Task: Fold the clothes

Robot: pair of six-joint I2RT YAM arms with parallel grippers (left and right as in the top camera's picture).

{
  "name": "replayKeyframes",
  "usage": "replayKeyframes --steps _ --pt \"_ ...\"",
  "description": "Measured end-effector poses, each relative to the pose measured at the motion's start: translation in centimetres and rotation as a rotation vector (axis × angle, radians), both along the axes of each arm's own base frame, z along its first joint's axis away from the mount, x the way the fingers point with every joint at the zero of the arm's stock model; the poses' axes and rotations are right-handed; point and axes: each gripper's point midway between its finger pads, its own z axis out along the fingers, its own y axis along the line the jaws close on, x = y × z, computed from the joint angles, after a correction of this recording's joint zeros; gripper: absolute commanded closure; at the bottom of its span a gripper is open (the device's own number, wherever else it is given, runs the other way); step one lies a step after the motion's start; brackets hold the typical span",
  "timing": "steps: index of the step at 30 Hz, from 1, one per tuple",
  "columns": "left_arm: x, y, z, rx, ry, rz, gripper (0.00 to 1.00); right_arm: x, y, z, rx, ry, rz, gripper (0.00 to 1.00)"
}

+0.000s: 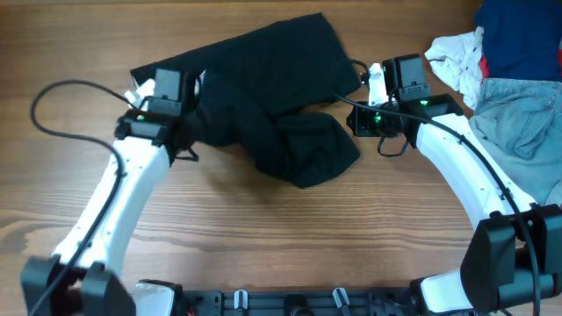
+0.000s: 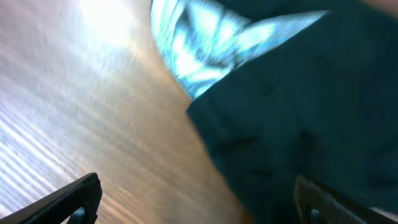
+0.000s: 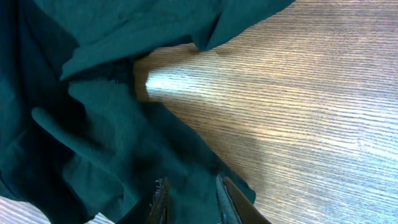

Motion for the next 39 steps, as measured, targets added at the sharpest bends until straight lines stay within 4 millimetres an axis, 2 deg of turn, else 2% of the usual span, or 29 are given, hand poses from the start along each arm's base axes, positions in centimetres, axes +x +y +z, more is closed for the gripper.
replayKeyframes --steps 2,6,9,13,21,28,31,32,34,35,37,38,39 --pt "-1.2 -0.2 -2.6 -0.016 0.078 0.011 0.0 0.0 0.0 0.0 0.0 0.0 0.0 0.74" --pt "-3.0 -0.6 -6.4 -0.056 0.163 0.035 0.0 0.0 0.0 0.0 0.0 0.0 0.0 0.73" --pt "-3.4 -1.0 -8.1 -0.079 0.173 0.025 0.0 0.0 0.0 0.0 -0.001 0.0 0.0 0.73" --pt "-3.1 -1.9 -9.4 -0.076 0.17 -0.076 0.0 0.0 0.0 0.0 -0.001 0.0 -0.001 0.73" --pt "-0.7 -3.2 -12.7 0.031 0.17 -0.369 0.0 0.0 0.0 0.0 -0.001 -0.001 0.0 0.72" --pt "2.6 -2.6 -12.9 0.155 0.085 -0.426 0.01 0.1 0.0 0.0 -0.001 -0.004 -0.001 0.72" --pt "4.1 -2.5 -12.7 0.184 0.026 -0.428 0.04 0.1 0.0 0.0 -0.001 -0.004 -0.001 0.72" --pt "4.5 -2.6 -12.7 0.19 0.011 -0.428 0.06 0.1 0.0 0.0 -0.001 -0.004 -0.001 0.72" --pt "5.3 -2.6 -12.6 0.203 -0.023 -0.427 0.19 0.1 0.0 0.0 -0.001 -0.004 -0.001 0.72" --pt "5.7 -2.5 -12.6 0.211 -0.039 -0.428 0.36 0.1 0.0 0.0 -0.001 -0.004 -0.001 0.72" --pt "6.2 -2.5 -12.5 0.221 -0.06 -0.427 0.58 0.1 0.0 0.0 -0.001 -0.004 -0.001 0.72" --pt "6.3 -2.5 -12.5 0.223 -0.068 -0.428 0.64 0.1 0.0 0.0 -0.001 -0.004 -0.001 0.72" --pt "6.4 -2.6 -12.5 0.223 -0.073 -0.425 0.65 0.1 0.0 0.0 -0.002 -0.005 -0.001 0.72"
